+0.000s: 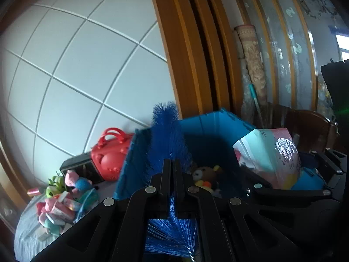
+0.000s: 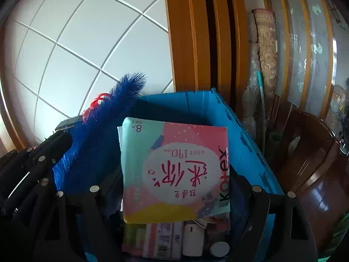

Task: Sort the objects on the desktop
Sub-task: 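Open the left tool over the bin while the right tool releases the Kotex pack inside, then withdraw both tools from the bin back over the table pile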

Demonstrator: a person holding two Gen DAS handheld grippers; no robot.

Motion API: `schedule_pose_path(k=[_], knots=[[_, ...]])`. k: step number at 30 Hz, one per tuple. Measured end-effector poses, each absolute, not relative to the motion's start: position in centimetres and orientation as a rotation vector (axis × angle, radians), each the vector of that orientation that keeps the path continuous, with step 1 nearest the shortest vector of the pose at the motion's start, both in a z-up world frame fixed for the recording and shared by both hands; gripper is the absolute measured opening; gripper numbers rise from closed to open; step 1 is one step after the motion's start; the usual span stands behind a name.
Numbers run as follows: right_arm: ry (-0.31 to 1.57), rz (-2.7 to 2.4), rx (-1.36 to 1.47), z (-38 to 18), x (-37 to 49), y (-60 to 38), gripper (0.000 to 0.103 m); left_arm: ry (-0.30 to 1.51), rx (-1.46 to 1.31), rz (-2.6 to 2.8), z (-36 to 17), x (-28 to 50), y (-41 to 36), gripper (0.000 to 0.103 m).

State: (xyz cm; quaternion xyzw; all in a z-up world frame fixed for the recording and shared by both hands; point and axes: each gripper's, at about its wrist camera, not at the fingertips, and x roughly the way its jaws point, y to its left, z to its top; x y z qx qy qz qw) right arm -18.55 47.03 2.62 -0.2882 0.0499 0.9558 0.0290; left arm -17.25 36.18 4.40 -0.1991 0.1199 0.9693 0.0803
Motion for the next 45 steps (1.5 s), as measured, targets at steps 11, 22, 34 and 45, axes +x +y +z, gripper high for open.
schedule_pose_path(k=[11, 22, 34, 45], knots=[[0.184, 2.921, -1.034, -1.4, -21.3, 49.5, 0.082, 0.383, -0.822, 2.907, 0.7, -22.9, 38.6, 0.002], [0.233, 2.817, -1.119, -2.3, -22.4, 50.4, 0.083, 0.289, -0.920, 2.883, -0.5, -24.5, 36.6, 0.067], [0.247, 2.818, -1.095, -2.5, -22.9, 51.1, 0.091, 0.218, -0.947, 2.878, -0.8, -23.8, 34.7, 0.075], [0.242, 2.825, -1.054, -1.5, -21.0, 51.0, 0.103, 0.154, -0.917, 2.899, -0.2, -21.6, 32.6, 0.080]])
